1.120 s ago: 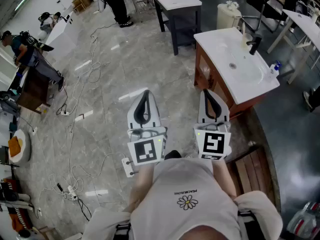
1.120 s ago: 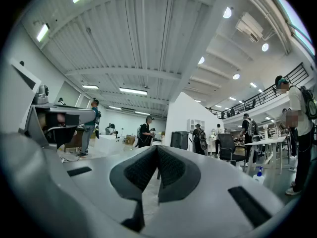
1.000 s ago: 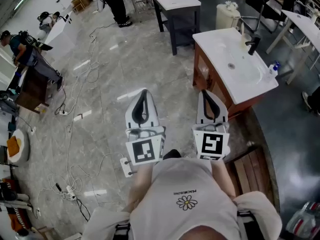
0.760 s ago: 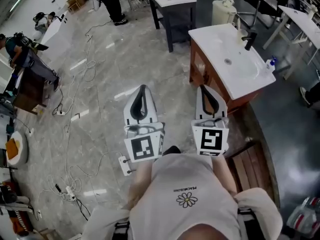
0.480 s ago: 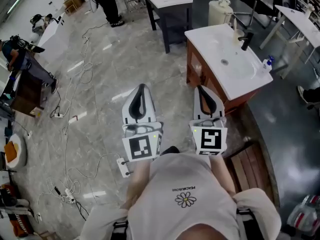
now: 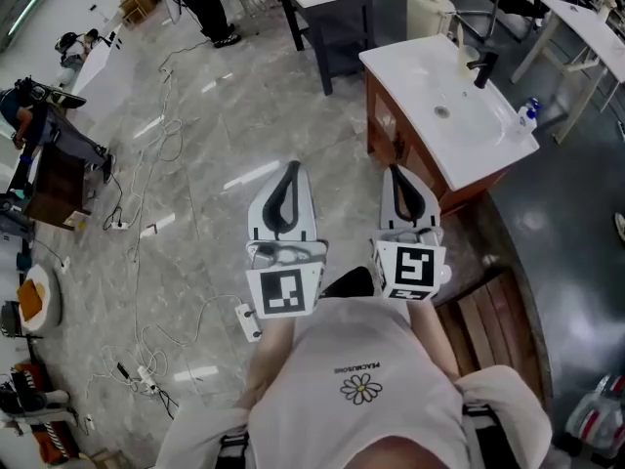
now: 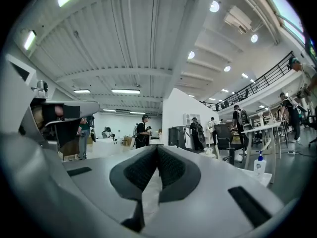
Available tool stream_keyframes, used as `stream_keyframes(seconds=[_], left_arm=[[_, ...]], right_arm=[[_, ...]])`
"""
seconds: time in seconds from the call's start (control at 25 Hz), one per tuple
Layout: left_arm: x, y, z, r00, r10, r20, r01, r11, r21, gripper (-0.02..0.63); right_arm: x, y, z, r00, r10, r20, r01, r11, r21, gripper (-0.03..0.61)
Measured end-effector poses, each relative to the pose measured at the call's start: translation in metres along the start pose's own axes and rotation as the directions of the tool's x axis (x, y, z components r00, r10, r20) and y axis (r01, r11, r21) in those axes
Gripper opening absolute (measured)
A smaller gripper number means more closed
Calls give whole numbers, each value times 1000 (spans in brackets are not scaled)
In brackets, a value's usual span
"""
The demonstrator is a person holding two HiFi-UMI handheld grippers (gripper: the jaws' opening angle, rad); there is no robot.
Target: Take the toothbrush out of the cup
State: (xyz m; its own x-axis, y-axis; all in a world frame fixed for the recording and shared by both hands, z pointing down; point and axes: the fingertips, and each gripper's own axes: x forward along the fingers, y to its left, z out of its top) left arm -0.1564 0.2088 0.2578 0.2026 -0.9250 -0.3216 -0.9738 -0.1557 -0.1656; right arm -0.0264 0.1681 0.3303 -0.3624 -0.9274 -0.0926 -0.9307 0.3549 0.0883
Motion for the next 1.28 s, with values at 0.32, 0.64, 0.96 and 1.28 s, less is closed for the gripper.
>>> stream_keyframes(seconds=[0.32,0.64,0.96,1.28], left_arm=[[23,10,-30,1000,13,-28,-14,999,-30,17],[88,27,-68,999,-12,-39,9,997,-71,17],[190,60,-124,998,-39,-55,31,991,-128,17],[321,115,-171,997,-68,-47,57,977,-204,17]], right_arm=[[27,-13,-13,1000,-2,-18,3,997,72,12],[83,-39,-28,998,-39,-39,42,997,64,12],[183,-69,-54,990,-94,-108,100,994,51,12],[323,-84,-52,983,-114,-147,115,993,1,12]])
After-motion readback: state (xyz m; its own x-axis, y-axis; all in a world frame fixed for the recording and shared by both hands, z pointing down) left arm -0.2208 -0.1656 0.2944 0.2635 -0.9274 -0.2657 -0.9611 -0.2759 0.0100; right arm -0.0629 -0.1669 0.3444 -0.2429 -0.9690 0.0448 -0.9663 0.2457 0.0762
